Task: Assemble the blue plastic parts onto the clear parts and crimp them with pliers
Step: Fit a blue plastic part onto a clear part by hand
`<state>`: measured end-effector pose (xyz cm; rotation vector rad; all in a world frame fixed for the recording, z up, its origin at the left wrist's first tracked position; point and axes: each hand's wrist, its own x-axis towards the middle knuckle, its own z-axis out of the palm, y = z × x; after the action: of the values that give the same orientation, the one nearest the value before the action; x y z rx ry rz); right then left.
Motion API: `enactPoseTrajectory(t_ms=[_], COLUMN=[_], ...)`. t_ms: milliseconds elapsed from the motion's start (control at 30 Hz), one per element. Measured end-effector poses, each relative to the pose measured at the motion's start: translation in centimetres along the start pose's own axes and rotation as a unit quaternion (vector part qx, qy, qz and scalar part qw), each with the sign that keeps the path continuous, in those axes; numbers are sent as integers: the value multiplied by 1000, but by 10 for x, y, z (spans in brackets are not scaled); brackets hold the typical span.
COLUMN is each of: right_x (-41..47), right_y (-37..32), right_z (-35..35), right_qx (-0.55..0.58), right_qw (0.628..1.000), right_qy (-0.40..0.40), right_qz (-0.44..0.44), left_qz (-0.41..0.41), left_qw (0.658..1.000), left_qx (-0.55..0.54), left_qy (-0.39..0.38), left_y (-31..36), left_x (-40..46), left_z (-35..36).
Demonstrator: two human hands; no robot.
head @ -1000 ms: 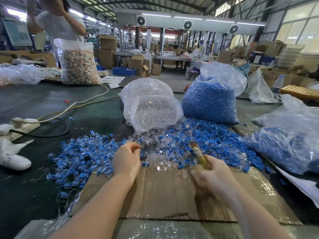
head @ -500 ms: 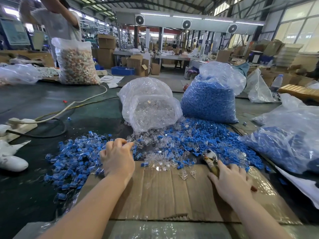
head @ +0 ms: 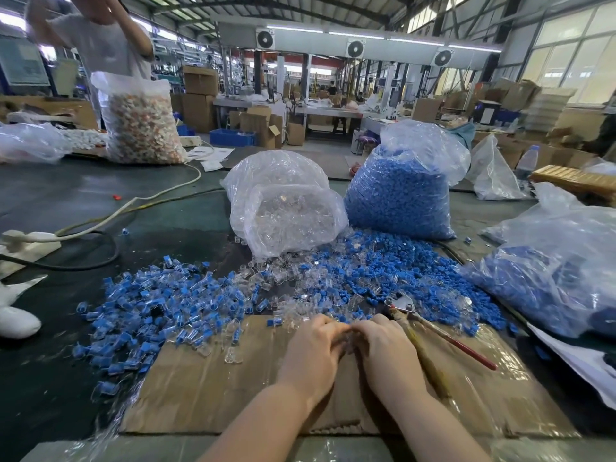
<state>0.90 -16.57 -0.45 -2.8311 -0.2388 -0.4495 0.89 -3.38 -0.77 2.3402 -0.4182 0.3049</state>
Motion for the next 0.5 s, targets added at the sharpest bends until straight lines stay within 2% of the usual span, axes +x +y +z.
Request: enactPoseTrajectory(t_ms=[267,367,433,500], right_x=[3,5,7,9], right_y=[-9,-8,-6,-3], right_z=[5,6,6,7], right_qx=[66,92,54,-1], right_qw=[998,994,996,999], right_qy=[21,60,67,32], right_qz=[-9,11,19,12], left_qz=[-51,-68,-83,-94], left_qw=[995,994,992,989], left_qx=[-53,-60,-66,-81], left_qy=[61,67,70,80], left_y=[-2,-2,-3,-3], left_x=[-5,-6,-7,-7], left_z=[-5,-5,-4,-4])
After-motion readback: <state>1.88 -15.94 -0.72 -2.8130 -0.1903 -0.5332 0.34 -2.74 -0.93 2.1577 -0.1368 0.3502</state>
